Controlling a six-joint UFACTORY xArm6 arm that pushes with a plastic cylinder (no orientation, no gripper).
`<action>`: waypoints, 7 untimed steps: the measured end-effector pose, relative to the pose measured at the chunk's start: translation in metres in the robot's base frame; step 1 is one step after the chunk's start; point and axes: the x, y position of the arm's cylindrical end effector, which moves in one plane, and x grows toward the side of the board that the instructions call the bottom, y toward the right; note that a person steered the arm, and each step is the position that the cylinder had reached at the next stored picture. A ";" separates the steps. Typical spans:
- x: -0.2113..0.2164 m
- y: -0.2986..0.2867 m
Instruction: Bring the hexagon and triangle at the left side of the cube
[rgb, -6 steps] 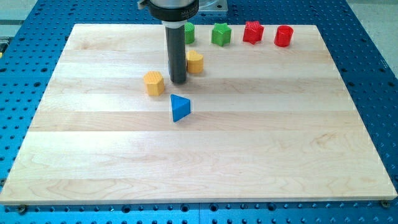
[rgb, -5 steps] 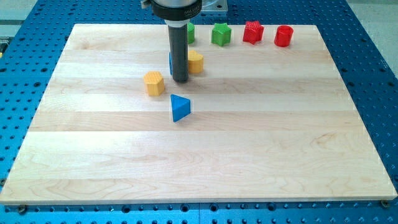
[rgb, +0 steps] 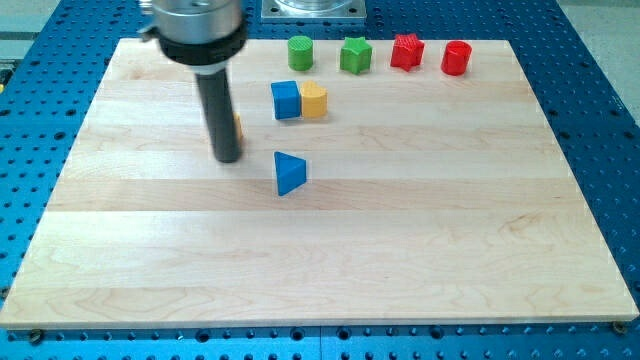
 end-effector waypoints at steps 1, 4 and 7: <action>-0.003 -0.029; -0.007 0.026; -0.068 0.020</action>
